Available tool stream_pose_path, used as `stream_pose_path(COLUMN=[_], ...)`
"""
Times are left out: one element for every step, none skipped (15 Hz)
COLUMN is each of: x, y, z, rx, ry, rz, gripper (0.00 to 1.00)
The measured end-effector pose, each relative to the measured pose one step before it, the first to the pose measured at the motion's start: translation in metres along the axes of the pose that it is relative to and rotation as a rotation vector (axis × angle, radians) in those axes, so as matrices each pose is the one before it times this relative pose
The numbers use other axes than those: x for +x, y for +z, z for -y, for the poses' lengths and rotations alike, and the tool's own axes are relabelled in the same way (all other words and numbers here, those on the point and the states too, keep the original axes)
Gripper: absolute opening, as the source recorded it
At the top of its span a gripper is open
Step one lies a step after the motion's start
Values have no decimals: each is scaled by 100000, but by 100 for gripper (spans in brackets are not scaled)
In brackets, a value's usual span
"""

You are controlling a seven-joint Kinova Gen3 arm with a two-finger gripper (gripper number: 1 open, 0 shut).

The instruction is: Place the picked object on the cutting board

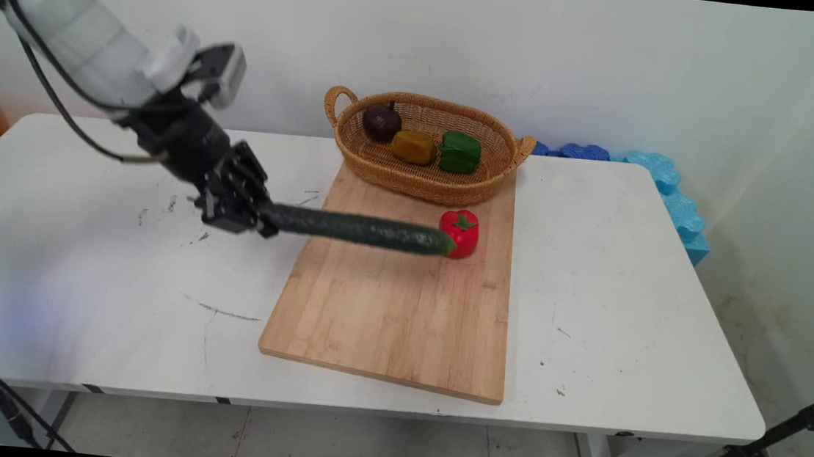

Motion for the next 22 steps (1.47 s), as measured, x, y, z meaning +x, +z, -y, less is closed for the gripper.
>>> stream_pose_path(x=[-351, -357, -309, -229, -204, -190, -174, -73, -61, -44, -62, -49, -41, -64, -78, -69, -35, -16, 0, 9, -9, 4], y=[951, 1071, 1088, 927, 1058, 1050, 1036, 882, 857, 564, 946, 793, 495, 717, 774, 701, 553, 599, 517, 387, 400, 323], z=[-333, -314, -275, -190, -184, -153, -143, -79, -82, -41, -51, -23, -10, -3, 2, 14, 19, 25, 45, 44, 54, 46], rx=[-518, -485, -530, -374, -380, -366, -380, -333, -277, -152, -255, -255, -135, -242, -288, -249, -178, -191, -121, -76, -97, -82], ry=[-737, -664, -468, -345, -354, -326, -252, -81, -39, -62, -115, -99, -50, -97, -56, -27, 25, 122, 163, 192, 198, 238], rz=[-17, -130, -117, -247, -349, -331, -413, -349, -422, -258, -398, -275, -161, -139, -133, -108, -127, -196, -238, -269, -240, -244], gripper=[0, 0, 0, 0, 0, 0, 0, 0, 0, 0, 0, 0, 0, 0, 0, 0, 0, 0, 100, 100, 100, 100])
